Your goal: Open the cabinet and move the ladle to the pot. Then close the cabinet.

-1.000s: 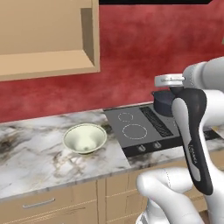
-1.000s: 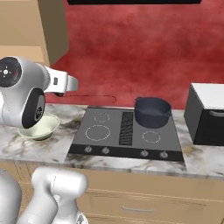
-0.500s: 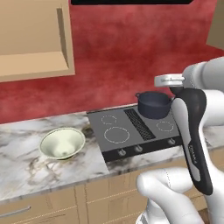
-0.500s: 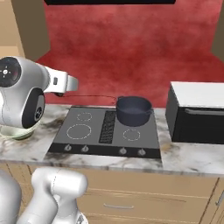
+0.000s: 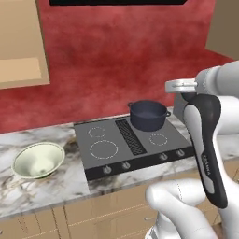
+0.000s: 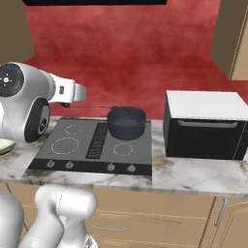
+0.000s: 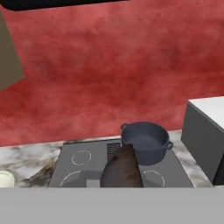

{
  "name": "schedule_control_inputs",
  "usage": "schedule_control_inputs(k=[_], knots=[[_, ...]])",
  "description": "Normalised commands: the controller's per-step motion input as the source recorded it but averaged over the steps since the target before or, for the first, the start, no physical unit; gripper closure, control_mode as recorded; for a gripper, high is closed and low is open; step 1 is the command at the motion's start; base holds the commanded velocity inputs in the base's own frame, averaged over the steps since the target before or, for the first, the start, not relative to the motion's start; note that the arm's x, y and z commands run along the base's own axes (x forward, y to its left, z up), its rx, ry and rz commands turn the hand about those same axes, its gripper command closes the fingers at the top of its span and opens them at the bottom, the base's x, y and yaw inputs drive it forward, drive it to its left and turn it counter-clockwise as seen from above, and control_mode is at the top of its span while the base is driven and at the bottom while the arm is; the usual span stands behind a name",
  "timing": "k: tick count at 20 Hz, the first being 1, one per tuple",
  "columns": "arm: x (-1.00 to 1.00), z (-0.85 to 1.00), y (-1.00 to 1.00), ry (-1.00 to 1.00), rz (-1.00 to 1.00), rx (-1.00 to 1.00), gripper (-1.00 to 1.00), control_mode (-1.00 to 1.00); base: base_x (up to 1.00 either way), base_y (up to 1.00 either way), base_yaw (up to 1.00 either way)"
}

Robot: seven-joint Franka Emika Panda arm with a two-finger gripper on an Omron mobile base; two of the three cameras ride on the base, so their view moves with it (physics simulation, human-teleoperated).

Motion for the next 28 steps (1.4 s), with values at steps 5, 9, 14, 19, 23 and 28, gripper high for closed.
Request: schedule_control_inputs(k=[5, 9, 14, 19, 23, 28], knots=[[0.0, 0.0, 0.0, 0.0, 0.0, 0.0, 1.0, 1.0, 0.6, -0.4, 0.0], [0.0, 0.0, 0.0, 0.0, 0.0, 0.0, 1.0, 1.0, 0.75, -0.34, 0.0], [0.0, 0.0, 0.0, 0.0, 0.0, 0.0, 1.0, 1.0, 0.6, -0.17, 0.0], [0.0, 0.0, 0.0, 0.0, 0.0, 0.0, 1.0, 1.0, 0.44, 0.0, 0.0], [0.0, 0.0, 0.0, 0.0, 0.0, 0.0, 1.0, 1.0, 0.42, 0.0, 0.0], [0.51, -0.01, 0.0, 0.2, -0.01, 0.0, 1.0, -1.0, 0.09, 0.0, 0.0]])
